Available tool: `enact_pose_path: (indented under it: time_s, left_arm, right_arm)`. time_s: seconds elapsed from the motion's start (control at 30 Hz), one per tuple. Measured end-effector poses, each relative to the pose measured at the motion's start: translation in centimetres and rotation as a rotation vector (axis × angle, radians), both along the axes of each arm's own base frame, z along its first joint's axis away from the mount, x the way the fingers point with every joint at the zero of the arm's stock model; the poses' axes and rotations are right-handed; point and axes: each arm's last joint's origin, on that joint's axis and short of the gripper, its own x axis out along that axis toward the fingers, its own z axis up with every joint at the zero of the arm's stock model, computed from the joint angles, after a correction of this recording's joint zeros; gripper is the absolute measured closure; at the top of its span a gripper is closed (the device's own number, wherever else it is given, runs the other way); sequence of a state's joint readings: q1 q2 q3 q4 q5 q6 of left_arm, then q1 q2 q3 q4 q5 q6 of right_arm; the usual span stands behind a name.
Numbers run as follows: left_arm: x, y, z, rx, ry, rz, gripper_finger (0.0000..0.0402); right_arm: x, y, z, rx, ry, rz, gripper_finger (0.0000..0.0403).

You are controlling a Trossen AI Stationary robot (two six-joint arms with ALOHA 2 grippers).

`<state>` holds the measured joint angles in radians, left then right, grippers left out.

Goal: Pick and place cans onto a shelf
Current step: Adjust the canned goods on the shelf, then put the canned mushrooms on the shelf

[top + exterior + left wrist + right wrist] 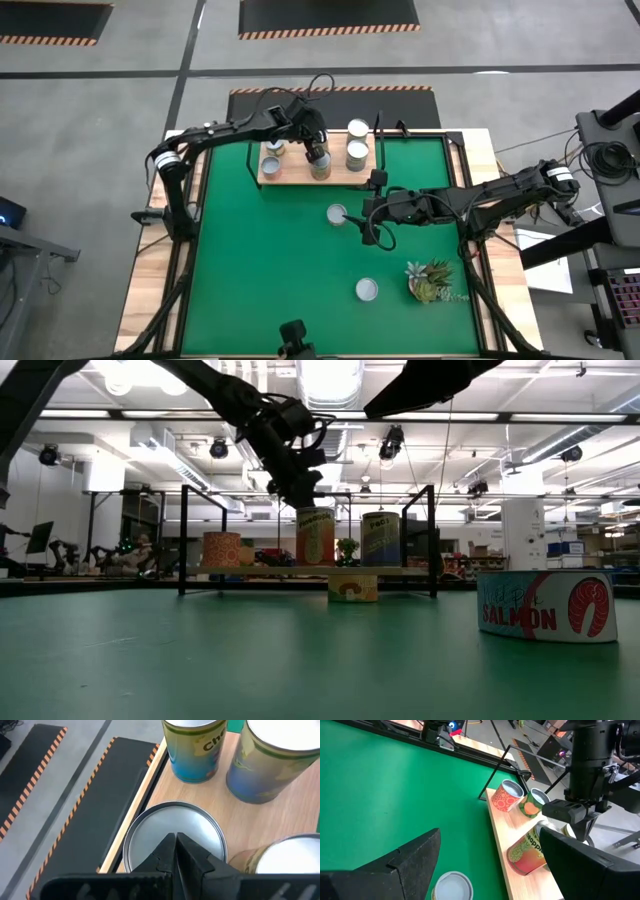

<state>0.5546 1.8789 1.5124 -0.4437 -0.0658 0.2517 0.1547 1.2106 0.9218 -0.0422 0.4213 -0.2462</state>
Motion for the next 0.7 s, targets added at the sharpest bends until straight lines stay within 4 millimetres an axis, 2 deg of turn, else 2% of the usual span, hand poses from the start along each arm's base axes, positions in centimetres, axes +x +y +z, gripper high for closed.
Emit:
enact_pose_path:
  time_s: [0.23,0.4,0.53,0.7]
  left_arm:
    - [0.0,-0.4,0.5,0.005,-0.012,-0.006,0.0402]
    - [0.0,-1.3,1.6,0.017,-0.04,-0.02,0.0402]
    - [-0.1,-3.2,3.8,0.032,-0.103,-0.05,0.0402]
    - [-0.7,-7.6,6.3,0.062,-0.193,-0.14,0.0402]
  right_arm:
    - [0.0,0.0,0.0,0.0,0.0,0.0,0.0077]
    - [-0.1,0.0,0.2,0.004,-0.006,-0.002,0.0077]
    - [-0.2,0.0,0.2,0.01,-0.006,-0.004,0.0077]
    - [-0.2,0.0,0.2,0.017,-0.01,-0.007,0.0077]
